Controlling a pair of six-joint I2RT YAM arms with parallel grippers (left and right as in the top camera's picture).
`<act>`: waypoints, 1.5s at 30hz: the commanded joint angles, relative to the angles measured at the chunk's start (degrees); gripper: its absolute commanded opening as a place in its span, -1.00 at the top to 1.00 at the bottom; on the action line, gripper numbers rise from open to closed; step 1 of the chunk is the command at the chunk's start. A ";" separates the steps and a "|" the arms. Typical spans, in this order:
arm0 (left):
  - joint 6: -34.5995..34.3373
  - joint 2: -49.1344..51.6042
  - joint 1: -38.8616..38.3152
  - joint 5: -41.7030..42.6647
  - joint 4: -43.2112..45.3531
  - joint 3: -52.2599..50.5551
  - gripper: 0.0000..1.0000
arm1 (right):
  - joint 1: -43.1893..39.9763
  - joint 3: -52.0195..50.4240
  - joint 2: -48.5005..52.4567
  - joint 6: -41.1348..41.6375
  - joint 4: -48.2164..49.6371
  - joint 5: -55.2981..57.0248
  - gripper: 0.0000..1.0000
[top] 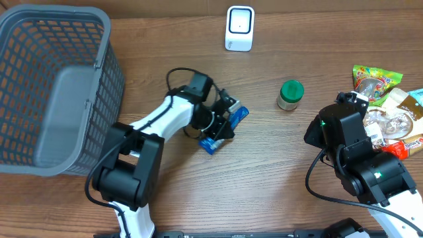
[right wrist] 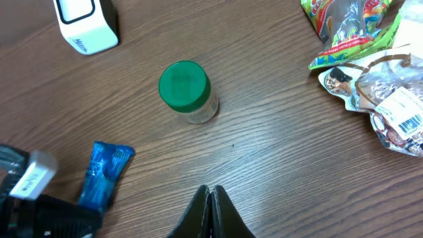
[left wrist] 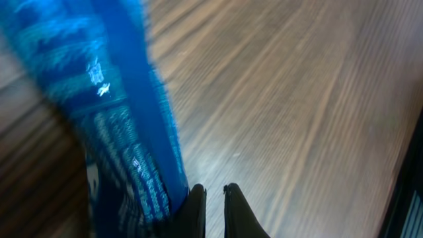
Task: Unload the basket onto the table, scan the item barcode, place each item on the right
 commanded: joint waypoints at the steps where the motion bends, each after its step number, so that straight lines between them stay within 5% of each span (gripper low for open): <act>1: 1.97 0.48 3.45 4.96 1.81 -2.91 0.91 | -0.28 1.11 -0.26 0.26 0.04 0.15 0.92; 18: 4.98 -4.46 5.40 20.13 1.92 1.55 0.92 | -0.26 1.11 -0.26 -0.22 0.96 -1.81 0.92; 29: -0.48 -18.08 7.67 -17.33 -5.46 3.87 0.92 | 0.04 -0.31 -0.24 -3.02 3.80 -10.27 0.92; 45: 2.62 -16.76 16.92 -17.77 -6.62 2.60 0.91 | 0.74 -2.51 6.95 -10.54 10.40 -28.04 0.92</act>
